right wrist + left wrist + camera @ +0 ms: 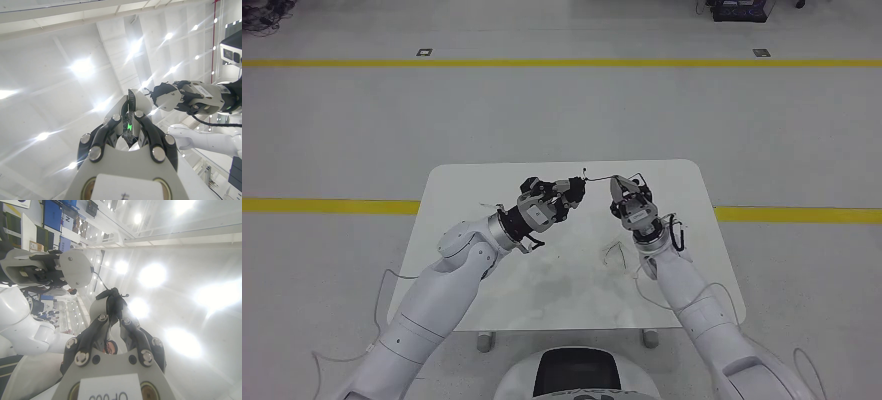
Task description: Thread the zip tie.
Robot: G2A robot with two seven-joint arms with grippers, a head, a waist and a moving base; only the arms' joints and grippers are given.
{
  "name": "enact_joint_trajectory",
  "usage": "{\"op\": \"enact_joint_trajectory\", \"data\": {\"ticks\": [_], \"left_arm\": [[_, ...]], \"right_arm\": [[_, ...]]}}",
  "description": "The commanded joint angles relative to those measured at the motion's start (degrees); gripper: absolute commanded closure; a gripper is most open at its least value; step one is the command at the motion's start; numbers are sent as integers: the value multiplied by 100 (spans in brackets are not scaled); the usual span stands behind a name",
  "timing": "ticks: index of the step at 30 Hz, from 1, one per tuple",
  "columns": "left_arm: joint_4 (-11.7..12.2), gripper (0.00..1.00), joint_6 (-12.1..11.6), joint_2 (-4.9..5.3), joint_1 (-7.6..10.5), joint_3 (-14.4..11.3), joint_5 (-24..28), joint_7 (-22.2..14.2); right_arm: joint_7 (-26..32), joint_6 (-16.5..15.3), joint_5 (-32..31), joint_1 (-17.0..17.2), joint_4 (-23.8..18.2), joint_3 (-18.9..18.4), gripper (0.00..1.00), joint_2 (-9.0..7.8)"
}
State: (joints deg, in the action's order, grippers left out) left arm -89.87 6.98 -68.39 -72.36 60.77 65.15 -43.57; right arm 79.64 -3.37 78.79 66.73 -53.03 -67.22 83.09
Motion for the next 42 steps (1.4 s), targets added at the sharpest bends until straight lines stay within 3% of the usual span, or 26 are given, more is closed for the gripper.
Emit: {"op": "enact_joint_trajectory", "data": {"ticks": [1,42], "left_arm": [[0,100,0,0,0,0,0,0],[0,100,0,0,0,0,0,0]], "right_arm": [[0,1,-2,3,-3,-15,100,-4],[0,27,-77,116,-96,-260,100,-106]]}}
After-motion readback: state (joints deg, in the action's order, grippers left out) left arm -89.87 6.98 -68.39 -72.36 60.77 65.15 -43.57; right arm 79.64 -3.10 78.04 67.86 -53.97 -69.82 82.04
